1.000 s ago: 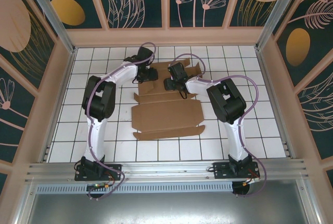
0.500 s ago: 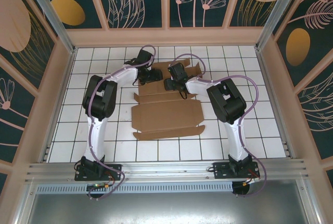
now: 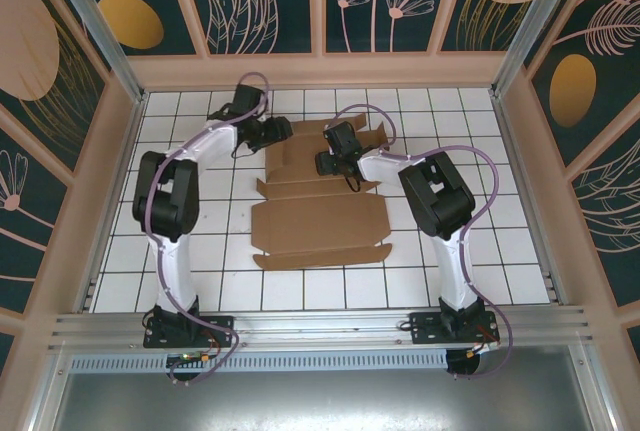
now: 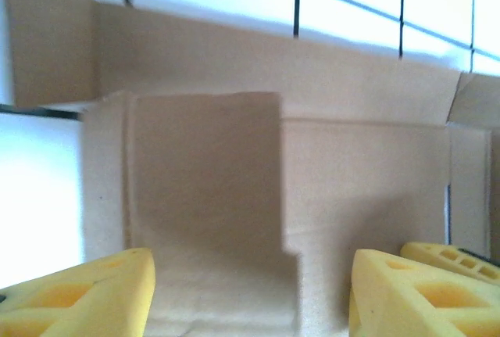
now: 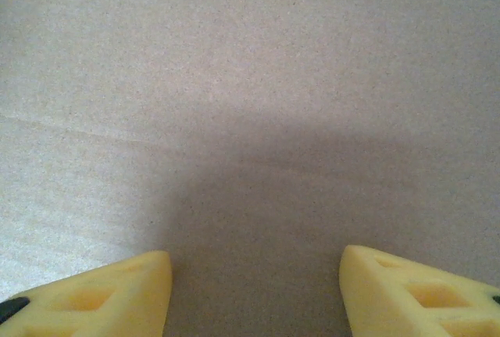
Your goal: Fold the paper box
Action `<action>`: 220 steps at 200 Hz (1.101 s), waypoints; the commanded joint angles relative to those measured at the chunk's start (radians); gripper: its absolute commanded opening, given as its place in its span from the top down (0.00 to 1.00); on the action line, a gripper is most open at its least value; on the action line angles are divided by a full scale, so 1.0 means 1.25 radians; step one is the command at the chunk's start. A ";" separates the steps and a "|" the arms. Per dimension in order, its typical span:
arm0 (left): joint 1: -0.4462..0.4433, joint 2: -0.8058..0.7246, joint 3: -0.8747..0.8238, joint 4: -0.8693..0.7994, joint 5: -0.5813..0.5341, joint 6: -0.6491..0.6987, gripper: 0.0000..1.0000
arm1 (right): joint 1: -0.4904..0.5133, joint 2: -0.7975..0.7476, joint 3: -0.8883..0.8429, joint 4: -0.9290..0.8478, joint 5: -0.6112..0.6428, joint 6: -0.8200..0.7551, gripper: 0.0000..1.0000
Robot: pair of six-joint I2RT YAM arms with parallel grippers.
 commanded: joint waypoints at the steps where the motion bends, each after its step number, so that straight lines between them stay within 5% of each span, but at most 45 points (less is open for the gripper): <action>1: 0.004 -0.040 -0.028 -0.024 -0.012 0.011 0.34 | -0.002 0.038 -0.055 -0.170 -0.053 0.042 0.40; 50: 0.040 -0.081 -0.099 -0.011 -0.051 0.008 0.35 | -0.010 0.028 -0.054 -0.178 -0.075 0.040 0.41; 220: 0.050 -0.043 0.006 -0.083 -0.136 0.052 0.37 | -0.015 -0.041 0.036 -0.248 -0.096 0.015 0.40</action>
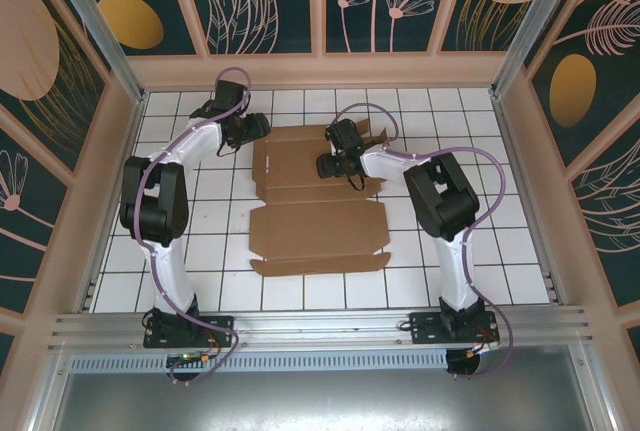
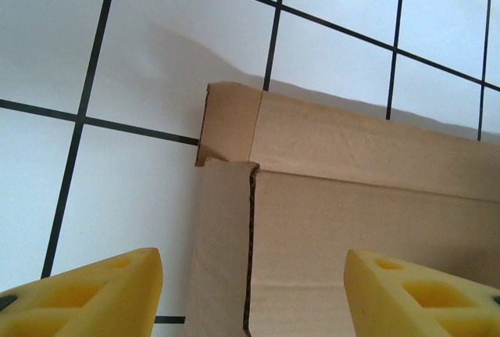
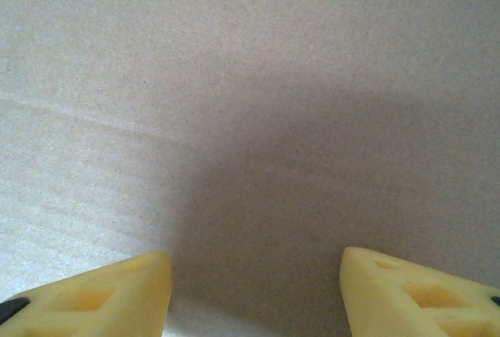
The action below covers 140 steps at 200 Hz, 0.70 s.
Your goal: Fold the paper box
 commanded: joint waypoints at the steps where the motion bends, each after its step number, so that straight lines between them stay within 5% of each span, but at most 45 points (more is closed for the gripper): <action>1: -0.002 -0.001 0.020 -0.031 -0.021 0.024 0.38 | -0.005 -0.017 0.010 -0.128 -0.029 0.008 0.40; 65: -0.009 -0.073 0.042 -0.055 -0.083 0.057 0.46 | -0.029 -0.054 0.025 -0.123 -0.053 0.016 0.40; 102: -0.076 -0.093 0.109 -0.098 -0.128 0.091 0.49 | -0.080 -0.075 0.065 -0.119 -0.065 0.038 0.41; 140: -0.170 -0.076 0.083 -0.074 0.012 0.038 0.54 | -0.165 -0.072 0.104 -0.092 -0.089 0.063 0.39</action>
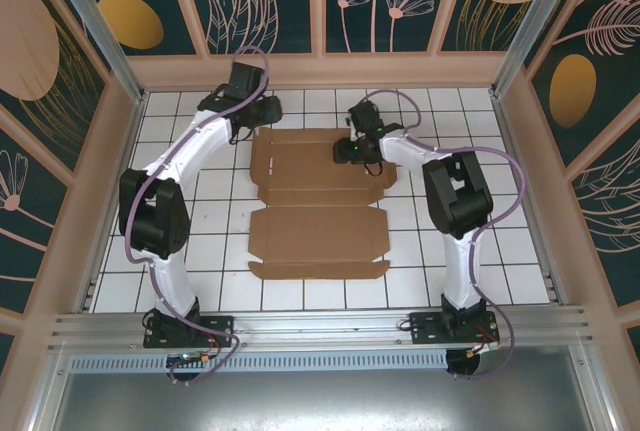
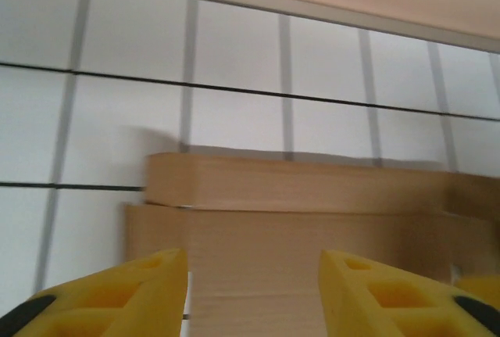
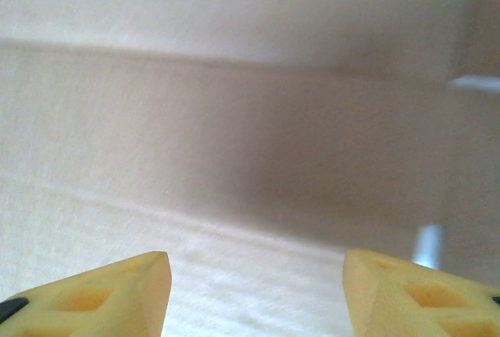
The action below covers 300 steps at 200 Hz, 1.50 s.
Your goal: Fold the paper box
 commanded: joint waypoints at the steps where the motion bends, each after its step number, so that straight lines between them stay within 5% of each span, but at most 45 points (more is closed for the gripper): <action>1: -0.047 -0.006 -0.036 -0.001 0.110 -0.031 0.55 | -0.051 -0.038 0.046 0.011 -0.016 0.026 0.39; 24: -0.060 -0.014 -0.164 0.124 0.239 -0.127 0.58 | -0.085 -0.007 0.116 -0.015 0.021 0.001 0.38; 96: -0.076 0.024 -0.249 0.167 0.240 -0.148 0.57 | -0.132 0.185 0.386 -0.159 -0.030 -0.040 0.37; 199: -0.074 0.066 -0.240 0.158 0.226 -0.163 0.55 | -0.140 0.193 0.317 -0.146 -0.066 -0.046 0.43; 224: -0.073 0.066 -0.239 0.160 0.225 -0.165 0.55 | -0.141 0.193 0.304 -0.139 -0.076 -0.046 0.49; 261: -0.061 0.066 -0.230 0.160 0.236 -0.173 0.55 | -0.144 0.173 0.285 -0.104 -0.108 -0.054 0.74; 300: -0.028 0.068 -0.216 0.170 0.269 -0.219 0.51 | -0.146 0.135 0.204 -0.015 -0.106 -0.079 0.81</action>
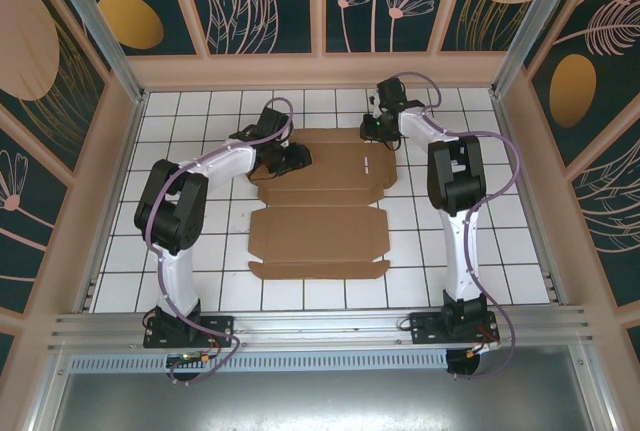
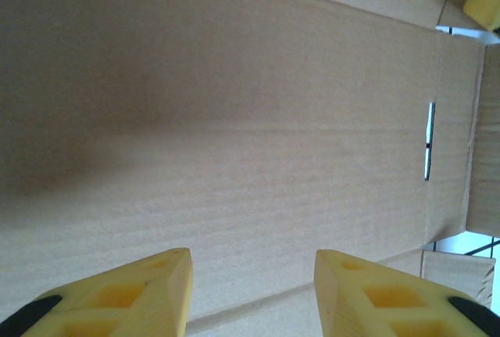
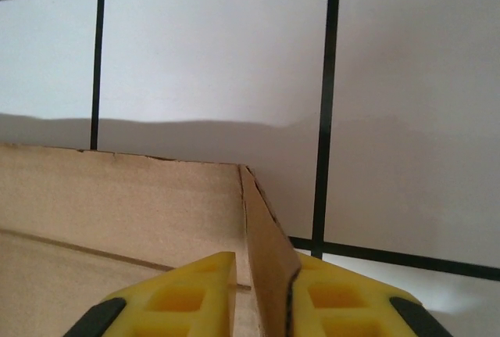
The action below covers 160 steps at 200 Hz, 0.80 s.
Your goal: Fold the paper box
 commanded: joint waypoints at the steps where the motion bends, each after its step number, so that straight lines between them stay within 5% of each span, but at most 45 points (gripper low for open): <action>1: 0.026 0.009 0.031 0.015 0.029 -0.046 0.51 | -0.006 -0.067 -0.072 0.082 -0.010 -0.021 0.81; 76: 0.037 0.062 0.188 -0.018 0.060 -0.167 0.39 | -0.001 -0.359 -0.616 0.772 0.030 -0.051 0.97; 142: 0.037 0.086 0.248 -0.016 0.053 -0.277 0.25 | 0.034 -0.408 -0.797 1.060 0.055 -0.166 1.00; 160: 0.037 0.098 0.274 -0.034 0.061 -0.325 0.13 | 0.062 -0.414 -0.830 1.118 0.124 -0.233 1.00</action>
